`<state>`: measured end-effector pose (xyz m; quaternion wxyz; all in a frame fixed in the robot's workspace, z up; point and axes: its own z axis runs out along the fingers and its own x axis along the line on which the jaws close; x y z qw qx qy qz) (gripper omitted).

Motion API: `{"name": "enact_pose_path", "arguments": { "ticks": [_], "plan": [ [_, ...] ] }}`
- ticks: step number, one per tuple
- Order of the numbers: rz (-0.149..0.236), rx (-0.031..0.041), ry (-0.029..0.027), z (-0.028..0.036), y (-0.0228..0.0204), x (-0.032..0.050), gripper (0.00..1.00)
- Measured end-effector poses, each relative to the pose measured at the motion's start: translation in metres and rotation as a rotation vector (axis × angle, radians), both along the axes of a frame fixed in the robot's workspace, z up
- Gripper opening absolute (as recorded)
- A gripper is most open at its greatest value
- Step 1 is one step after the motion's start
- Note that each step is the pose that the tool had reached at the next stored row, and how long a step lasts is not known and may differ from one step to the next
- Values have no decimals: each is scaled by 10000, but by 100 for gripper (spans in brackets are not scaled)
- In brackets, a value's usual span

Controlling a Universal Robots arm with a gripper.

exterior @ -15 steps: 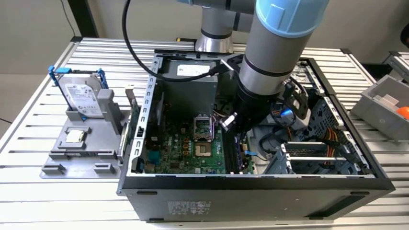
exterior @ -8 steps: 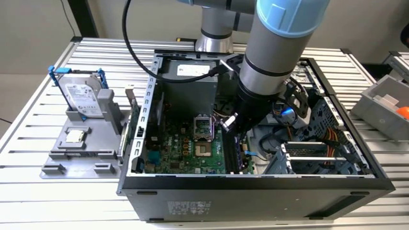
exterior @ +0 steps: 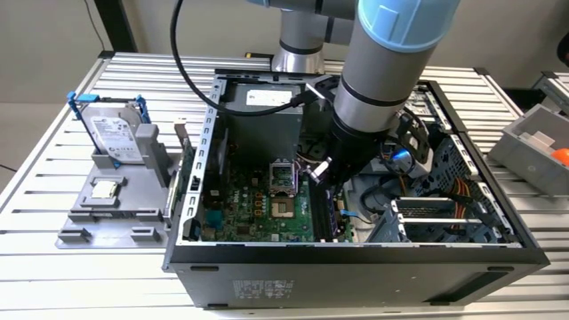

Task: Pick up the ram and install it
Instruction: 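Press down the ram until it locks into place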

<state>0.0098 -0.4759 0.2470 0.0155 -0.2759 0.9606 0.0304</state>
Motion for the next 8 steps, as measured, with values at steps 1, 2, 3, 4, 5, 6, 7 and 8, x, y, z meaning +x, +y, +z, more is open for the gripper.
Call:
{"name": "enact_pose_path", "arguments": {
  "ticks": [1, 2, 3, 4, 5, 6, 7, 8],
  "plan": [
    [33, 0, 0, 0, 0, 1, 0],
    [77, 0, 0, 0, 0, 3, 0],
    [135, 0, -1, 0, 0, 4, 0],
    [200, 1, -1, 0, 1, 6, 0],
    [273, 5, -1, 0, 1, 8, 0],
    [353, 9, -1, 0, 1, 10, 0],
    [424, 13, -1, 1, 1, 11, 0],
    [502, 18, -1, 1, 1, 13, 0]
  ]
}}
